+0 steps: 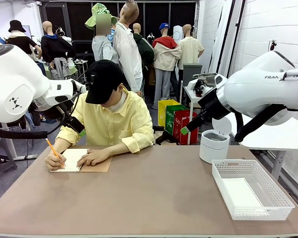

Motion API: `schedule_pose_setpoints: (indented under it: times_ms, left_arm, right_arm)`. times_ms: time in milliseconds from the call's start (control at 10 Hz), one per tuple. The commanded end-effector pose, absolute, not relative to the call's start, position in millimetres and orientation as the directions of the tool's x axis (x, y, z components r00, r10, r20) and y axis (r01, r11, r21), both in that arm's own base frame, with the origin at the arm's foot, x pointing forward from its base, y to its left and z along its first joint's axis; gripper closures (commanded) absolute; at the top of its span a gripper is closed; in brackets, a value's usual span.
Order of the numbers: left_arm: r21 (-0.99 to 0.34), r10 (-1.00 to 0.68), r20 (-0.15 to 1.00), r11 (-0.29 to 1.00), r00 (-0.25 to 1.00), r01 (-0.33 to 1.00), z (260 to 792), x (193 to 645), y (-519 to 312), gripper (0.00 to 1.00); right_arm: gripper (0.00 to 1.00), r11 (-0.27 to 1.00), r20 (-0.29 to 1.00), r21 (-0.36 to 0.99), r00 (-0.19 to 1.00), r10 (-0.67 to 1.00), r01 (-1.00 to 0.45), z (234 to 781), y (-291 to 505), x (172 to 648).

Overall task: Sort the paper based on its condition.
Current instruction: If a person hands you a paper, place it in the Organizing basket , and if it's crumpled, put it in the Trash can.

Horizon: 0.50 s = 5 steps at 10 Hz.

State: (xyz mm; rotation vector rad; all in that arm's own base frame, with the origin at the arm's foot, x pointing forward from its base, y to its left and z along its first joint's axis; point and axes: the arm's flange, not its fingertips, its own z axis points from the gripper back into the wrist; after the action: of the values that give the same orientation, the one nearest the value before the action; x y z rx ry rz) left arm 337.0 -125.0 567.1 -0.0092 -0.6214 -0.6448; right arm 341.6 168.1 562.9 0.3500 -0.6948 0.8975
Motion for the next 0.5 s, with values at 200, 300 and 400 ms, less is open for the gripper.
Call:
schedule_pose_setpoints:
  times_ms: [200, 300, 400]
  left_arm:
    - [0.18, -0.559, 0.546, 0.806, 0.624, 0.564, 567.7, 337.2, -124.1, 0.0]
    - [0.18, -0.559, 0.546, 0.806, 0.624, 0.564, 567.7, 337.2, -124.1, 0.0]
    - [0.18, -0.559, 0.546, 0.806, 0.624, 0.564, 567.7, 337.2, -124.1, 0.0]
  right_arm:
    - [0.0, 0.588, 0.681, -0.003, 0.429, 0.593, -0.809, 562.6, 168.2, 342.2]
    - [0.0, 0.588, 0.681, -0.003, 0.429, 0.593, -0.809, 562.6, 168.2, 342.2]
    - [0.0, 0.588, 0.681, -0.003, 0.429, 0.593, -0.809, 562.6, 168.2, 342.2]
